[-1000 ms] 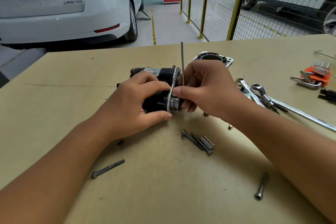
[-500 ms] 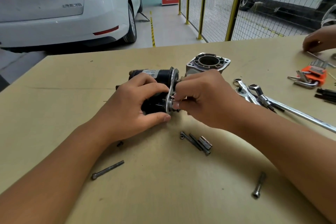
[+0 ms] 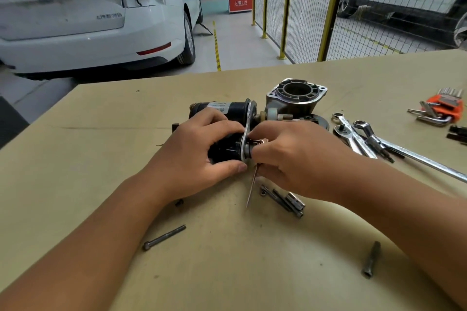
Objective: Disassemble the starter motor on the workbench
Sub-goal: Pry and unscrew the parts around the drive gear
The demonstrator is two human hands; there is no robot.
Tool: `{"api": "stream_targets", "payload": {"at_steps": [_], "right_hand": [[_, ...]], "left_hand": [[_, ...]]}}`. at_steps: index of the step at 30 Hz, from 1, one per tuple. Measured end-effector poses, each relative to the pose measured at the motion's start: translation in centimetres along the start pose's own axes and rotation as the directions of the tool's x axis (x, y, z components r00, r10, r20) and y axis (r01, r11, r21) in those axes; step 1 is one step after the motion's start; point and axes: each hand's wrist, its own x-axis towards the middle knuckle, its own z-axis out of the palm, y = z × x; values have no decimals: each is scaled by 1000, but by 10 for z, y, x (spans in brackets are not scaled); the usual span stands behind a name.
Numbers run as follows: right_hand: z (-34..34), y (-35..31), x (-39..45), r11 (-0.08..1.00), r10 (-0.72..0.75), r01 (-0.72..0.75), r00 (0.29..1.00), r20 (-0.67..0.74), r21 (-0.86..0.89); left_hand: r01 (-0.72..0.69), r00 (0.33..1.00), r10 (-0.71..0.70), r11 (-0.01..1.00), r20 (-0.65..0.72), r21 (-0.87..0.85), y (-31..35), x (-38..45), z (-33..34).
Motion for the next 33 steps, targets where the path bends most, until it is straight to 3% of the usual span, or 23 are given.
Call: {"api": "stream_targets", "payload": {"at_steps": [3,5,7,9,11,15,21,26,33], "right_hand": [[7,6,-1,982,103,-73,980,-170,177],[10,9,-3,884,345,-202,891,-296,422],[12,10,-3,584,633,-284,745,-208,761],[14,9,-1,219,761,-276,648,13,936],[16,9,4,75,777,-294,616,129,953],[18,5,8,164,786,-368,609,104,915],[17,0,6,362,735,-421,677,23,832],[19,0,8,317,782,-412,623,10,854],[16,0,11,272,776,-461,624,90,845]], "left_hand": [[4,1000,-4,1000,0,2,-1,0,1],[8,1000,-8,1000,1,0,-2,0,1],[8,1000,-8,1000,4,-4,-2,0,1],[3,1000,-3,1000,0,-6,-3,0,1],[-4,1000,4,1000,-7,-7,-3,1,2],[-24,1000,24,1000,-14,-5,-3,0,2],[-5,1000,5,1000,-15,-14,-4,1,4],[-15,1000,15,1000,-21,-2,-3,0,3],[-28,999,29,1000,-27,13,-6,1,4]]}}
